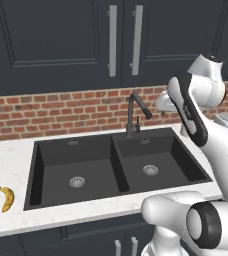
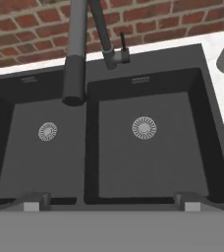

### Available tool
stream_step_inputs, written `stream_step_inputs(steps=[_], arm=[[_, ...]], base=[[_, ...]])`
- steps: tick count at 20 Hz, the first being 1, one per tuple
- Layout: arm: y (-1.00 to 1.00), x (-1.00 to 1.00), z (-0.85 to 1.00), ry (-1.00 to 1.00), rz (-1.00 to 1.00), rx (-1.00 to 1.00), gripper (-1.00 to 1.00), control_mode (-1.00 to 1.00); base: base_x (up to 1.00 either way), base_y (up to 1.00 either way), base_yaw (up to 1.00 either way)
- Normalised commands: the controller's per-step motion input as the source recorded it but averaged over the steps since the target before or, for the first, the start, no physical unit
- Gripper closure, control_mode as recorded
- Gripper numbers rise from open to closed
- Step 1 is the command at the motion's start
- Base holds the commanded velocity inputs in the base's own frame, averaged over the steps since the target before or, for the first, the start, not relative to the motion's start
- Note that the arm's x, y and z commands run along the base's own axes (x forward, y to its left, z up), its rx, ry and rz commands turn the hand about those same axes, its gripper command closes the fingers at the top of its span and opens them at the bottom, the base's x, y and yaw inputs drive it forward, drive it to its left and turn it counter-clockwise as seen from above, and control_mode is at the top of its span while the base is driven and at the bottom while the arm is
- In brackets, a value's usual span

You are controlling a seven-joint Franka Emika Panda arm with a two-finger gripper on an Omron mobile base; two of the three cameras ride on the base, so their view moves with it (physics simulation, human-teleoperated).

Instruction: Put the colander in the sink, put the banana, orange in the colander, and turn on the sink faucet and pour water over the colander.

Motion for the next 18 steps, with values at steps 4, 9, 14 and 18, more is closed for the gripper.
stream_step_inputs(steps=[4, 9, 14, 18], arm=[[-0.55, -0.21, -0.24, -0.11, -0.02, 0.1, -1.0, -1.0], [-0.65, -0.38, -0.33, -0.11, 0.0, 0.02, -1.0, -1.0], [-0.78, -0.11, -0.35, -0.01, 0.0, 0.0, -1.0, -1.0], [-0.9, 0.03, -0.19, 0.0, 0.0, 0.0, -1.0, -1.0]], base=[[0.0, 0.0, 0.0], [0.0, 0.0, 0.0], [0.0, 0.0, 0.0], [0.0, 0.0, 0.0]])
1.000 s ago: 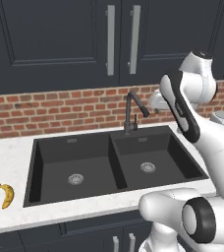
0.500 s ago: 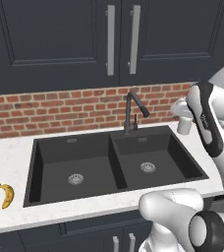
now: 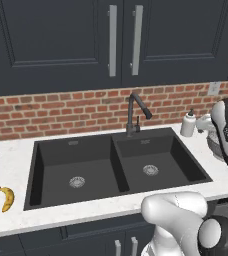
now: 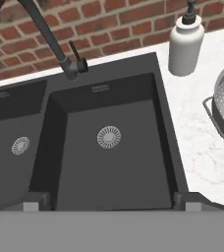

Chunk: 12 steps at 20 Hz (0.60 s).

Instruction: Put the colander in the sink, put the banana, orange in the colander, and turn on the sink faucet and pour water over the colander.

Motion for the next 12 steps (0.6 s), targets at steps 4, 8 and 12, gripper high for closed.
stream_step_inputs(steps=[4, 8, 12], arm=[[-0.86, 0.27, -0.04, 0.03, 0.01, 0.0, -1.0, -1.0], [-0.86, 0.35, -0.01, 0.14, 0.02, -0.02, -1.0, -1.0], [-0.78, 0.34, -0.18, 0.17, 0.09, 0.0, -1.0, -1.0]], base=[[0.0, 0.0, 0.0], [0.0, 0.0, 0.0], [0.0, 0.0, 0.0]])
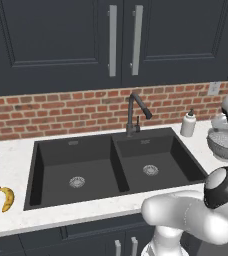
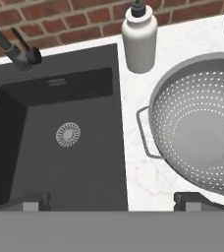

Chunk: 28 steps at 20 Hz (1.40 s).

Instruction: Put the colander in the sink, put the banana, orange in the colander, and turn on the sink faucet and pour water over the colander.

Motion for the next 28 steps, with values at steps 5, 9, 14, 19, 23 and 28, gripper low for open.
stream_step_inputs(steps=[5, 9, 14, 19, 23, 28], arm=[[-0.57, 0.09, -0.59, 0.2, 0.27, 0.0, -1.0, -1.0], [-0.26, 0.0, -0.73, 0.1, 0.35, -0.04, -1.0, -1.0], [-0.2, 0.0, -0.41, 0.03, 0.38, -0.02, -1.0, -1.0], [-0.21, 0.02, -0.07, 0.0, 0.34, 0.0, -1.0, -1.0], [-0.16, 0.0, -0.13, 0.0, 0.21, 0.0, -1.0, -1.0], [-0.03, 0.01, -0.28, 0.0, 0.1, -0.03, -1.0, -1.0]], base=[[0.0, 0.0, 0.0], [0.0, 0.0, 0.0], [0.0, 0.0, 0.0], [0.0, 0.0, 0.0], [0.0, 0.0, 0.0], [0.0, 0.0, 0.0]])
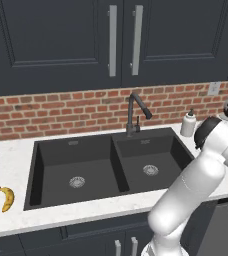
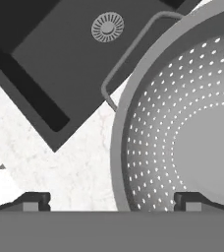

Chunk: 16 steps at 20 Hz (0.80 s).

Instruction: Put the colander in the sink, put the banana, orange in the colander, and turn on the sink faucet and pour water over the colander.

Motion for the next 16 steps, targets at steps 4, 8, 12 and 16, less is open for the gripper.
stream_step_inputs(steps=[4, 8, 12, 16], arm=[[-0.01, 0.18, -0.19, -0.04, 0.05, -0.03, -1.0, -1.0], [-0.02, 0.28, -0.08, -0.04, 0.06, -0.03, -1.0, -1.0], [0.0, 0.16, -0.22, -0.05, 0.05, -0.08, -1.0, -1.0], [0.0, -0.09, -0.41, -0.13, 0.05, -0.15, -1.0, -1.0]], base=[[0.0, 0.0, 0.0], [0.0, 0.0, 0.0], [0.0, 0.0, 0.0], [0.0, 0.0, 0.0]])
